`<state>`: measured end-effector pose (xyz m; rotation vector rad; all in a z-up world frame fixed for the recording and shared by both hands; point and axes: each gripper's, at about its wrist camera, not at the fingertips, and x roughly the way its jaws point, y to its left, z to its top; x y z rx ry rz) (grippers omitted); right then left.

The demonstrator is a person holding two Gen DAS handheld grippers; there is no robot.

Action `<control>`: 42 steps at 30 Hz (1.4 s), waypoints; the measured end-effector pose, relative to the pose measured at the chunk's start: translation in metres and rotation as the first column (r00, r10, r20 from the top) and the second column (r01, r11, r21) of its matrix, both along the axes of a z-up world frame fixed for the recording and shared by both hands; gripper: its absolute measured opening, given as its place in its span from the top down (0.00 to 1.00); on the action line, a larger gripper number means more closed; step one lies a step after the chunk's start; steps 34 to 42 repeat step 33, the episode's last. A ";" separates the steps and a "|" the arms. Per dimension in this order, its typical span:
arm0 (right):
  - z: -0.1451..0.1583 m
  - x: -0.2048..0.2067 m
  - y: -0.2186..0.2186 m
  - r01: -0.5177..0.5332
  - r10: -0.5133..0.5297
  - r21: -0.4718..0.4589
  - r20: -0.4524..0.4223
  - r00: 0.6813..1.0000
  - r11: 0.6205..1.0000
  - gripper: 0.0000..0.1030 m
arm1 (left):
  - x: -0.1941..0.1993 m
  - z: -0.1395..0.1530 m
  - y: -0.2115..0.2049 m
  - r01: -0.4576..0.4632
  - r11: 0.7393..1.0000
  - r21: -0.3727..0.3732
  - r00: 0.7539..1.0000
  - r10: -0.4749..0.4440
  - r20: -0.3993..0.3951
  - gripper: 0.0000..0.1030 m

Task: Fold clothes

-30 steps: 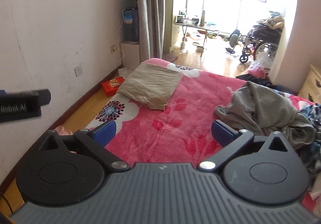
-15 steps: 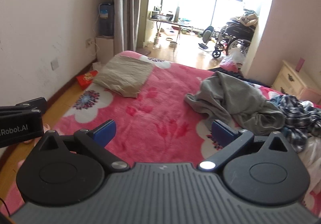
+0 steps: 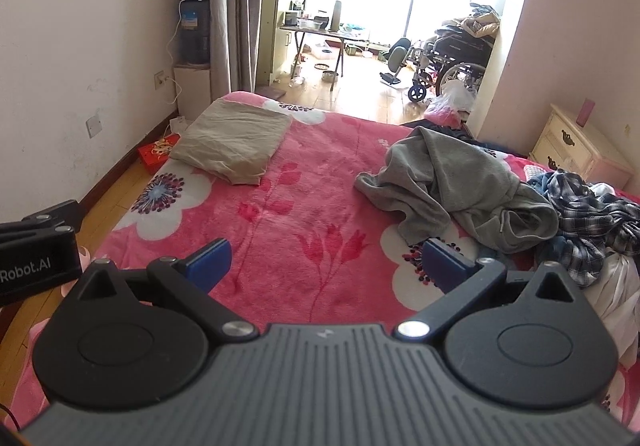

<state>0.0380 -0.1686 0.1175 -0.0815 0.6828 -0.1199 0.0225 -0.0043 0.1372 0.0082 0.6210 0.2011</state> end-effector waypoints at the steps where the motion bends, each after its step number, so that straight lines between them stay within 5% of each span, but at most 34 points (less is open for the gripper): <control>1: 0.000 0.000 0.001 -0.002 0.002 -0.005 0.001 1.000 1.000 0.01 | 0.000 0.000 0.000 -0.003 1.000 0.002 1.000 0.003 0.000 0.00; 42: 0.001 -0.001 0.005 -0.003 0.003 -0.021 0.001 1.000 1.000 0.01 | 0.001 0.003 0.000 0.003 1.000 0.017 1.000 -0.003 -0.007 0.00</control>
